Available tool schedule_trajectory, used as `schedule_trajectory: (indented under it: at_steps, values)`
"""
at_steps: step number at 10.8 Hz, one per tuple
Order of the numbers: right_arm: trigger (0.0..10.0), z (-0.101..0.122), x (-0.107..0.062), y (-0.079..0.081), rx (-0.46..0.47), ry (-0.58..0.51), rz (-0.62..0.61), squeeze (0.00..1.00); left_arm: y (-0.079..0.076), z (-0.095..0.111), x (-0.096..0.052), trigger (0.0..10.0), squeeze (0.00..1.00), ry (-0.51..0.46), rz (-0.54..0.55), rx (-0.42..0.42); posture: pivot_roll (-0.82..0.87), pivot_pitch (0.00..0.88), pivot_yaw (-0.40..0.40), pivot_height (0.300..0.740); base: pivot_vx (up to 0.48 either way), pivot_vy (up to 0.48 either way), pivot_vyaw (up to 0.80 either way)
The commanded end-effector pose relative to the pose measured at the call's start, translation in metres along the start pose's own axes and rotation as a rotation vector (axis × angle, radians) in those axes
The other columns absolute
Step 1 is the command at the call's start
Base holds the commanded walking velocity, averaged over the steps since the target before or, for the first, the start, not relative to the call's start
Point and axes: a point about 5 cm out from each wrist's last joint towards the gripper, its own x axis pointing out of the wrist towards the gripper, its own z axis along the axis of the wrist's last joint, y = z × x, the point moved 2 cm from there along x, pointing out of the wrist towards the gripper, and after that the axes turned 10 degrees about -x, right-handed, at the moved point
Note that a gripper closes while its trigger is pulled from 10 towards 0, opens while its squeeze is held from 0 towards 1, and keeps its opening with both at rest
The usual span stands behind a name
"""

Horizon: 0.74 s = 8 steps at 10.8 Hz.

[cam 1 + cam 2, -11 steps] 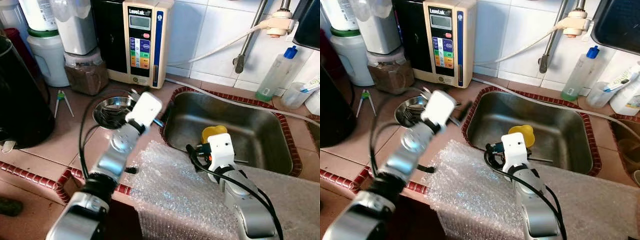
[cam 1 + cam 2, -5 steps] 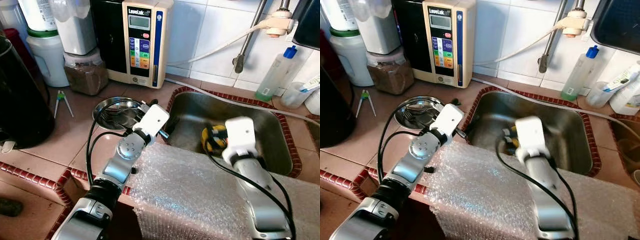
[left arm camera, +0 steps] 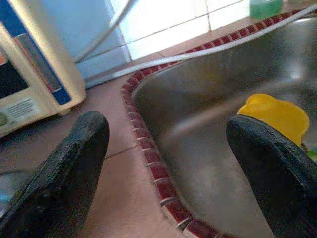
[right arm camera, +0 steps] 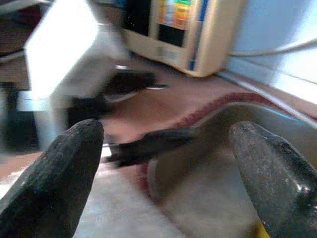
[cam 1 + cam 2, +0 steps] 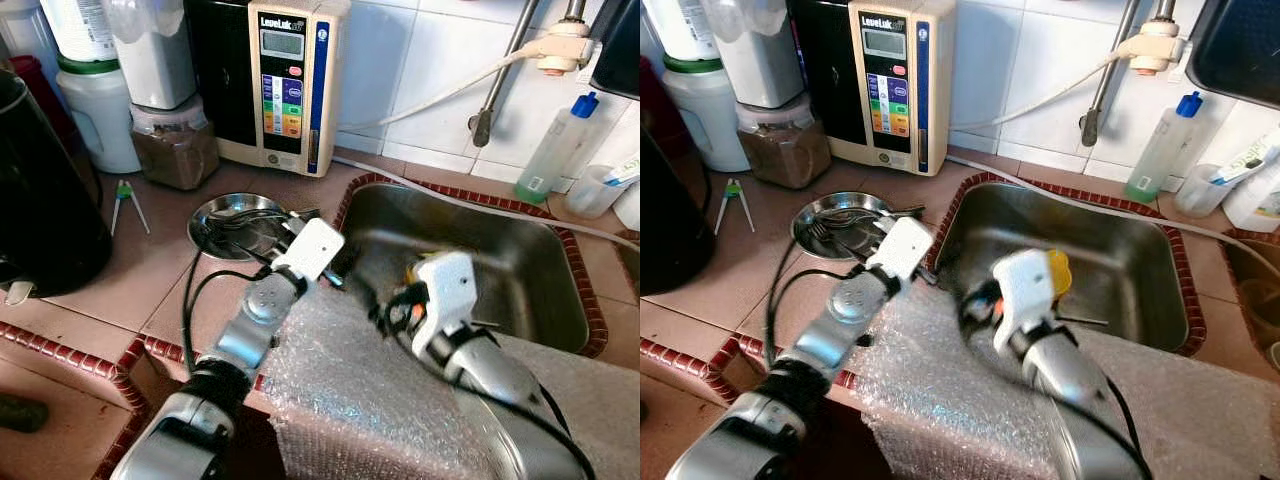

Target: Kitchen organization

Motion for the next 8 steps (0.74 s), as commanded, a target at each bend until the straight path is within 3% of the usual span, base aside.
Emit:
schedule_trajectory:
  at_steps: [1, 5, 8]
  values:
    - [10.0, 0.004, -0.003, 0.005, 0.006, -0.01, 0.043, 0.0, -0.002, 0.006, 0.005, 10.0, 0.0, -0.009, -0.007, -0.005, 0.07, 0.0, -0.037, 0.74, 0.0, 0.0, 0.0]
    - [10.0, 0.008, -0.003, 0.018, -0.037, 0.001, 0.102, 0.0, 0.0, 0.003, 0.018, 10.0, 0.0, 0.043, 0.085, 0.014, 0.06, 0.0, -0.033, 0.74, 0.0, 0.0, 0.0]
    - [10.0, 0.012, -0.001, 0.025, -0.038, -0.021, 0.13, 0.0, 0.018, 0.005, 0.018, 10.0, 0.0, 0.028, 0.226, -0.014, 0.06, 0.0, -0.036, 0.74, 0.0, 0.0, 0.0]
